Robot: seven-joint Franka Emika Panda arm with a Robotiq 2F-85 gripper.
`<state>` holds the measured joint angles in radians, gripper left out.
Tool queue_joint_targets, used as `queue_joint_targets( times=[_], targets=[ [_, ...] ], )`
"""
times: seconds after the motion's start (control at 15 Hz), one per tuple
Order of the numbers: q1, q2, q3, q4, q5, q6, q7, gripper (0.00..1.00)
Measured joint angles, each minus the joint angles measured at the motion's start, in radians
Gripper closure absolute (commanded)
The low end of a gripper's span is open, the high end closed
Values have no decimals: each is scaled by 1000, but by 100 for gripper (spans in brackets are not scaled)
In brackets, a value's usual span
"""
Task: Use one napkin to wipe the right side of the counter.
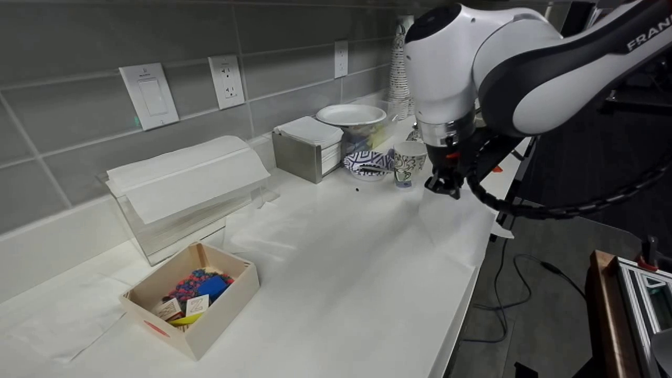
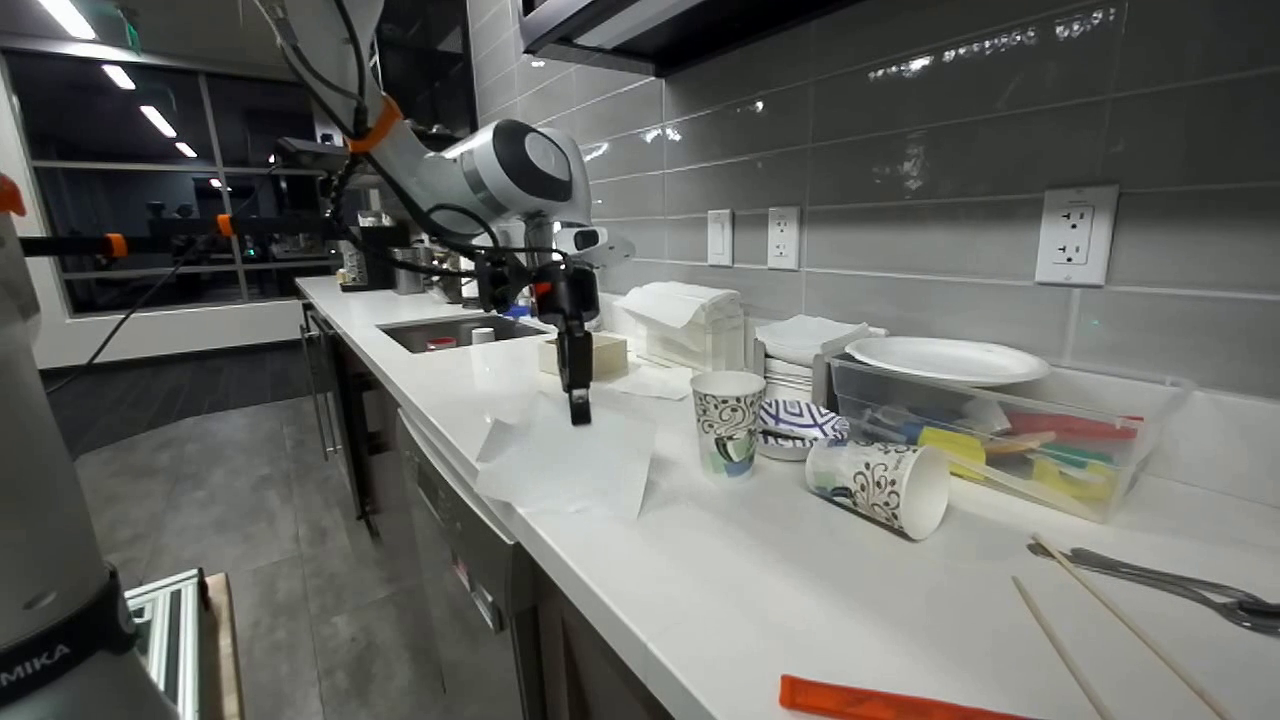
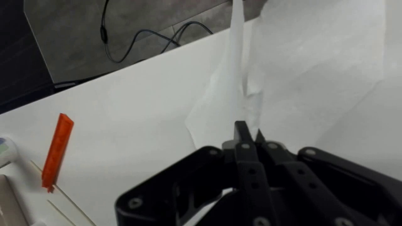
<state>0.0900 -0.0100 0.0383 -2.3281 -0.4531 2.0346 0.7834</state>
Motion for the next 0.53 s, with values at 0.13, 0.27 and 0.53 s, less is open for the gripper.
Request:
queue_joint_targets(
  times=[0.13, 0.27, 0.53],
  targets=[
    [-31, -52, -21, -29, 6, -4, -41, 100],
    [-69, -92, -50, -52, 18, 16, -99, 100],
    [-151, -127, -126, -67, 90, 94, -302, 100]
  ],
)
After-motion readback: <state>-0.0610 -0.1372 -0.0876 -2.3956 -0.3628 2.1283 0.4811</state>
